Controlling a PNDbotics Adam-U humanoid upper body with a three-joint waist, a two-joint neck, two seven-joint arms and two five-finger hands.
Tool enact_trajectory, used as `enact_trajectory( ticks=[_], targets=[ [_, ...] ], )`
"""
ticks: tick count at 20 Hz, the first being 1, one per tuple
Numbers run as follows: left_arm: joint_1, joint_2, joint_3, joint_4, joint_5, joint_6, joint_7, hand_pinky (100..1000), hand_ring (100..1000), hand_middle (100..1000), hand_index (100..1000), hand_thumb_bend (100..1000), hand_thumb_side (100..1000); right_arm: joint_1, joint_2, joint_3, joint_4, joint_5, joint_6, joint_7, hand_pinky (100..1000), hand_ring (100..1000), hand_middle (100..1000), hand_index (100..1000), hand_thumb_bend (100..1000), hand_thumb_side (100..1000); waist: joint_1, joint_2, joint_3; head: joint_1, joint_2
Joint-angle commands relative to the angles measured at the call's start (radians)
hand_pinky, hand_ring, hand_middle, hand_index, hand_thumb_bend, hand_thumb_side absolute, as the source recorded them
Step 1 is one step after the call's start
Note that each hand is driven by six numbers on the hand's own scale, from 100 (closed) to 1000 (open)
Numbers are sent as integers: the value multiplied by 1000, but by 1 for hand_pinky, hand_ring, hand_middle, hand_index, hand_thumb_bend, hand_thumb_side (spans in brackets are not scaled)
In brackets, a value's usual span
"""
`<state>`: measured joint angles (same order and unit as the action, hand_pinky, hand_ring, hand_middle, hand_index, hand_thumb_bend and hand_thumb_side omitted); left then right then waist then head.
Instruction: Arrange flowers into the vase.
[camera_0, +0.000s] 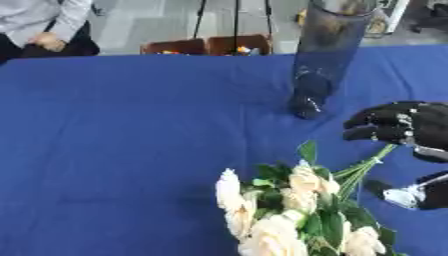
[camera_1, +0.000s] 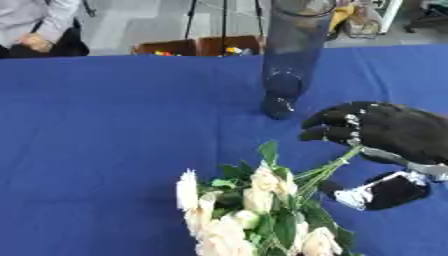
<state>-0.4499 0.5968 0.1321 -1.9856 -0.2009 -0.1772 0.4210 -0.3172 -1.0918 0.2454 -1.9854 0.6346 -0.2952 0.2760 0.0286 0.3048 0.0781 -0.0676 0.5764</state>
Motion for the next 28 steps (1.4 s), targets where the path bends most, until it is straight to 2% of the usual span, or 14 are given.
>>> enact_trajectory(
  ticks=[1, 3, 10, 11, 12, 20, 28],
  targets=[
    [-13, 19, 3, -14, 4, 0, -4, 648, 919, 908, 893, 100, 1000, -13, -14, 3, -15, -9, 10, 20, 821, 907, 885, 922, 274, 541, -8, -26, 2, -5, -14],
    [-14, 19, 4, -14, 4, -1, -3, 647, 918, 907, 892, 100, 1000, -6, -15, 6, -14, -8, 16, 34, 822, 911, 889, 926, 271, 508, -7, -23, 6, -5, -14],
    [-20, 15, 3, -14, 5, -4, -4, 647, 917, 906, 890, 100, 1000, 1, -11, 12, 7, -2, 19, 65, 821, 911, 890, 924, 267, 481, -4, -16, 10, -13, -16],
    [-21, 15, 3, -14, 4, -4, -5, 647, 917, 906, 890, 100, 1000, 2, -10, 13, 15, -1, 19, 66, 821, 912, 889, 923, 265, 449, -3, -15, 11, -15, -16],
    [-21, 15, 3, -14, 4, -4, -5, 647, 917, 906, 890, 100, 1000, 6, -8, 11, 22, -1, 20, 64, 820, 911, 889, 923, 260, 490, -2, -14, 12, -16, -17],
    [-15, 15, 5, -14, 2, -4, -4, 645, 915, 902, 887, 100, 1000, 37, -7, -16, 73, 10, 30, 31, 819, 912, 886, 923, 217, 465, 2, -7, 10, -20, -23],
    [-14, 13, 6, -14, 0, -4, -3, 637, 912, 900, 885, 100, 1000, 48, -3, -26, 127, 28, 27, 8, 821, 913, 889, 924, 212, 453, 8, -1, 9, -27, -30]
  ],
)
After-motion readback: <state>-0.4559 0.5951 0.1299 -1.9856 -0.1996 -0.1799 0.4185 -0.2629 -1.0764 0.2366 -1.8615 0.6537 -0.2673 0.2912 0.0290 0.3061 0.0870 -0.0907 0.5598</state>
